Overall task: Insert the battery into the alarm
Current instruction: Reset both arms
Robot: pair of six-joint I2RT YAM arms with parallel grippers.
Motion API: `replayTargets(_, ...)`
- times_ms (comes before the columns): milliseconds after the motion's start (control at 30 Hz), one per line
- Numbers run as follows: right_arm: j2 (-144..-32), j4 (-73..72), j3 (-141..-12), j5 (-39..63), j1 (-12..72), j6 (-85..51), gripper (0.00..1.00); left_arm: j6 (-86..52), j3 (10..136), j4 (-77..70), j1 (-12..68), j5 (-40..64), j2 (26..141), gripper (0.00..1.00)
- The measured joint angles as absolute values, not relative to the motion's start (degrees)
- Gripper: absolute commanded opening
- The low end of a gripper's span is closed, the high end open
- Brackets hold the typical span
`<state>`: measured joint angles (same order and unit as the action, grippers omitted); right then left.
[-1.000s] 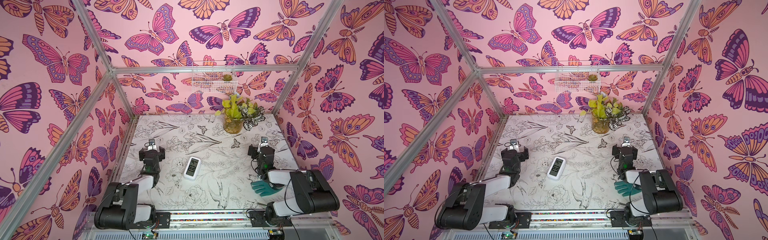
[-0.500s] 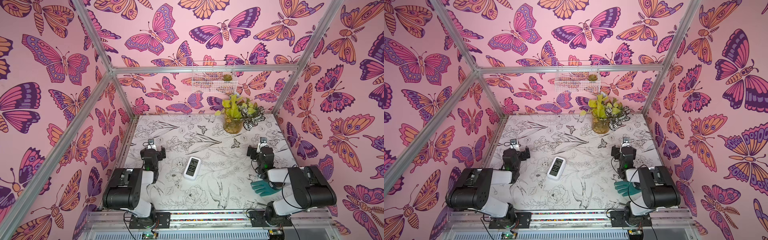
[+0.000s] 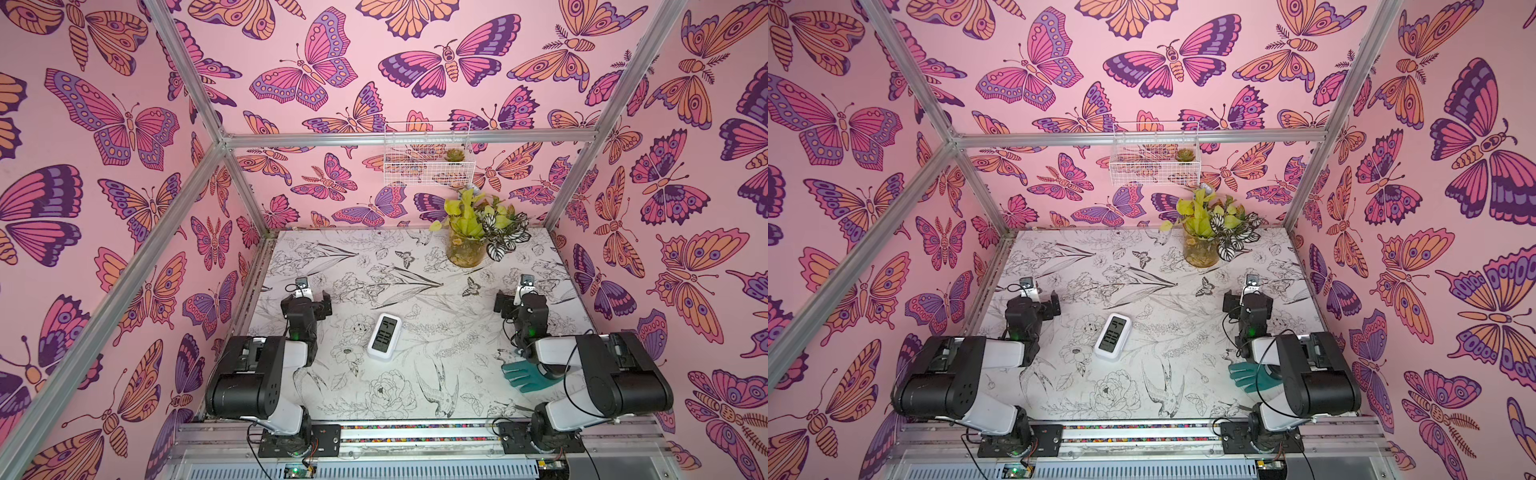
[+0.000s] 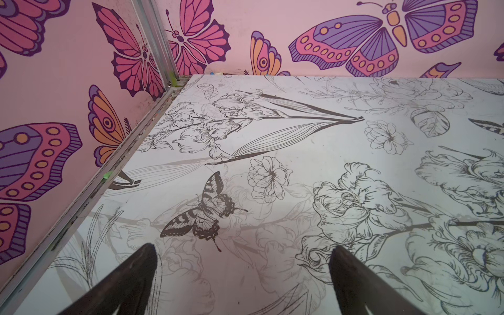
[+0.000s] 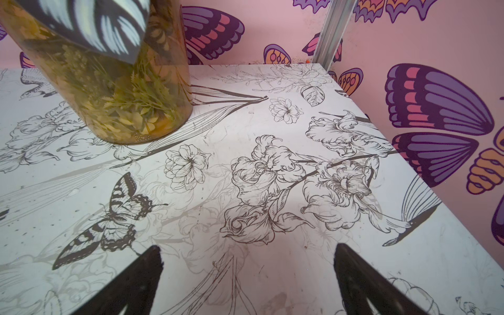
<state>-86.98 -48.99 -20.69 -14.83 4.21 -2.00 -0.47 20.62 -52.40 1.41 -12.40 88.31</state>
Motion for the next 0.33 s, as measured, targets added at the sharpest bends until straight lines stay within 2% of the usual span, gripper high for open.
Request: replayTargets(333,-87.0,-49.0,-20.7,-14.7,4.2,-2.1,0.99,-0.5,20.6,-52.4,1.4,-12.1,88.3,1.0)
